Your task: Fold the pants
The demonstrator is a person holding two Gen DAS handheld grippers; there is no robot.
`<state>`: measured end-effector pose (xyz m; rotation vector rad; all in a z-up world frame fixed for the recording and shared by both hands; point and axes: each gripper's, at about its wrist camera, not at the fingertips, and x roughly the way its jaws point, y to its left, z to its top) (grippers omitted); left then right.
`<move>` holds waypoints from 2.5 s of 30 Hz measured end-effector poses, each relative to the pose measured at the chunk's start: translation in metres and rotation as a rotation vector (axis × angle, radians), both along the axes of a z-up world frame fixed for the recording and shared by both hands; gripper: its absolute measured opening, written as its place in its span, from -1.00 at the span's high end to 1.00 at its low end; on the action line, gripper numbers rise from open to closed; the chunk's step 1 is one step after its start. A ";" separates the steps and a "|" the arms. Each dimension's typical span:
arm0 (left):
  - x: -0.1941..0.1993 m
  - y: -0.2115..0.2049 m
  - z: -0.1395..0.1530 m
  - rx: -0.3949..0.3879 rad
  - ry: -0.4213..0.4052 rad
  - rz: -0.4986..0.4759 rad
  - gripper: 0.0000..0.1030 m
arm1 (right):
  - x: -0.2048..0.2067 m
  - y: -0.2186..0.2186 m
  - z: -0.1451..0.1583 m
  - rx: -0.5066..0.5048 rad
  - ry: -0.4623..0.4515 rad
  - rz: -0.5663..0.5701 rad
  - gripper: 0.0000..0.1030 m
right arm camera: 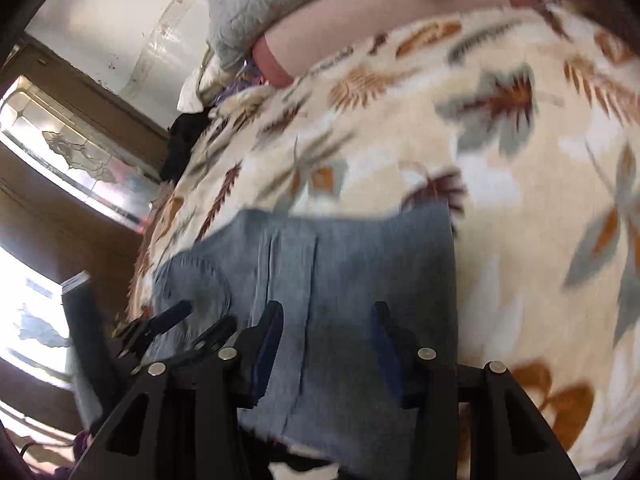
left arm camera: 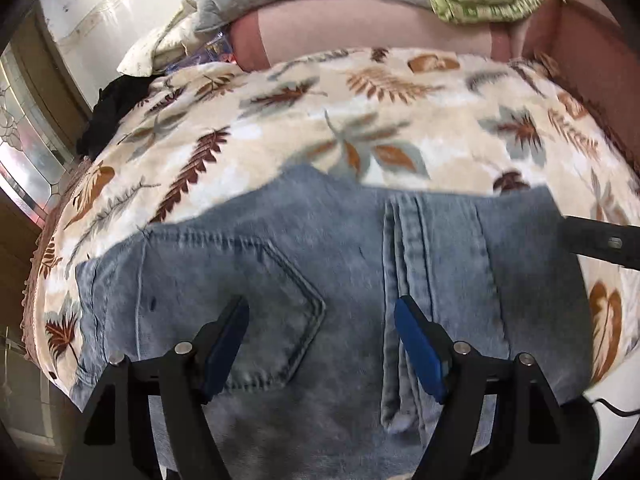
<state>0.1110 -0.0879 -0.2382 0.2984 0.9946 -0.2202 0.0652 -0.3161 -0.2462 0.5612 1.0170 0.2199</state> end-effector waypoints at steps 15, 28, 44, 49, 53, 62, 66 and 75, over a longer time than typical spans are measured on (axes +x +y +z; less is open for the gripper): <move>0.000 0.051 0.004 0.019 0.010 0.074 -0.50 | 0.001 0.016 -0.012 0.014 0.031 -0.004 -0.22; -0.060 0.275 0.015 0.046 -0.018 0.464 -0.50 | -0.073 0.078 -0.017 0.082 -0.181 0.089 -0.23; -0.042 0.317 0.000 -0.421 0.203 0.644 -0.50 | -0.079 0.078 -0.038 0.084 -0.186 0.090 -0.29; -0.036 0.306 -0.013 -0.508 0.266 0.662 -0.50 | -0.079 0.070 -0.040 0.134 -0.187 0.075 -0.29; -0.033 0.299 -0.018 -0.561 0.300 0.661 -0.50 | -0.078 0.067 -0.041 0.155 -0.188 0.072 -0.29; -0.024 0.293 -0.023 -0.663 0.333 0.671 -0.49 | -0.077 0.062 -0.043 0.187 -0.190 0.068 -0.29; -0.024 0.290 -0.028 -0.682 0.354 0.664 -0.48 | -0.076 0.061 -0.045 0.196 -0.187 0.067 -0.29; -0.014 0.286 -0.036 -0.692 0.370 0.678 -0.30 | -0.075 0.059 -0.046 0.209 -0.180 0.066 -0.29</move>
